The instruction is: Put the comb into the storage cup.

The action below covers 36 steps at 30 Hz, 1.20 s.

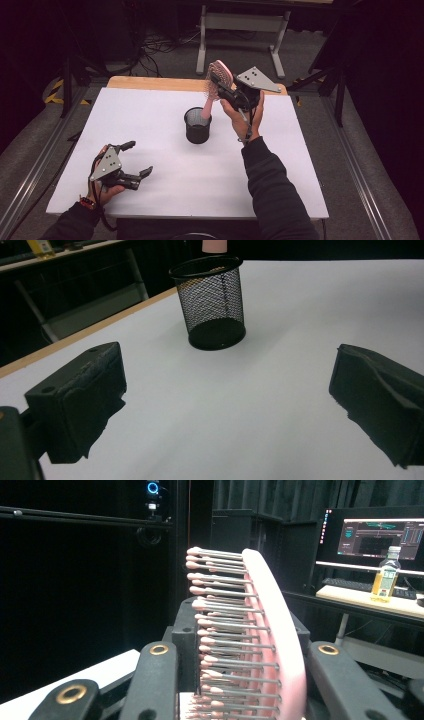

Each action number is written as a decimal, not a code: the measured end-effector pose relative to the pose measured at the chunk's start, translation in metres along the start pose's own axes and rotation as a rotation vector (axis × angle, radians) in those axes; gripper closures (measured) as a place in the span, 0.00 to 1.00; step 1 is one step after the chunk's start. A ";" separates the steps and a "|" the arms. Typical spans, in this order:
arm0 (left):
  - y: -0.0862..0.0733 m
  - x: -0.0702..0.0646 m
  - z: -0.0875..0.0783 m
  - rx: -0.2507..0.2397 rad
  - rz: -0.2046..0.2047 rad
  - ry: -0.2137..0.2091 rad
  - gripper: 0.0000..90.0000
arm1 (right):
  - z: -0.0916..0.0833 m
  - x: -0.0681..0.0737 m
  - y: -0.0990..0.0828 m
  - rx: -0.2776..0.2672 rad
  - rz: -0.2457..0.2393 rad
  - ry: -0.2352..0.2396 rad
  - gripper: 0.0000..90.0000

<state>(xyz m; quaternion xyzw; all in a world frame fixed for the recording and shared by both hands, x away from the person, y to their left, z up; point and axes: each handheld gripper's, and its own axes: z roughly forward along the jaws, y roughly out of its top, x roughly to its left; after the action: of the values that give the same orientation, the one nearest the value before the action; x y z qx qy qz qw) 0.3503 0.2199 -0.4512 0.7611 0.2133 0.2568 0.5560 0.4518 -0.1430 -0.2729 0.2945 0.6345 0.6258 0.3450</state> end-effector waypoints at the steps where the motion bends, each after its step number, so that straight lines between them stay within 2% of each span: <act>1: 0.000 -0.001 0.000 0.001 0.001 -0.004 0.03 | 0.001 0.000 0.000 0.005 -0.005 0.000 0.71; 3: 0.000 -0.002 0.000 0.005 0.012 -0.003 0.03 | 0.004 -0.001 -0.002 0.018 -0.018 -0.006 0.71; 6: 0.000 -0.001 -0.002 0.003 0.014 -0.004 0.03 | 0.008 0.000 -0.004 0.019 -0.004 -0.005 0.71; 10: 0.000 -0.001 -0.003 -0.001 0.010 -0.005 0.03 | 0.013 0.001 -0.008 0.036 -0.016 -0.001 0.71; 13: 0.000 -0.001 -0.002 0.000 0.012 -0.010 0.03 | 0.017 0.003 -0.011 0.042 -0.007 -0.002 0.71; 14: 0.000 -0.002 -0.002 -0.001 0.012 -0.011 0.03 | 0.018 0.003 -0.013 0.049 -0.021 -0.001 0.71; 17: 0.000 -0.001 -0.003 -0.005 0.017 -0.007 0.04 | 0.021 0.004 -0.016 0.060 -0.018 0.001 0.71; 20: 0.000 -0.001 -0.003 -0.016 0.005 -0.008 0.04 | 0.024 0.004 -0.020 0.065 -0.010 0.003 0.71; 28: 0.000 -0.001 -0.004 -0.006 0.012 -0.014 0.04 | 0.028 0.006 -0.032 0.086 0.005 0.006 0.71; 36: 0.000 -0.001 -0.003 -0.003 0.011 -0.016 0.04 | 0.030 0.007 -0.052 0.122 0.027 0.010 0.71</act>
<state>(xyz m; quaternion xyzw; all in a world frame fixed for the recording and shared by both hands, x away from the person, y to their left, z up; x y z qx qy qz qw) 0.3477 0.2213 -0.4506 0.7634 0.2042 0.2540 0.5577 0.4746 -0.1217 -0.3250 0.3205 0.6693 0.5919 0.3145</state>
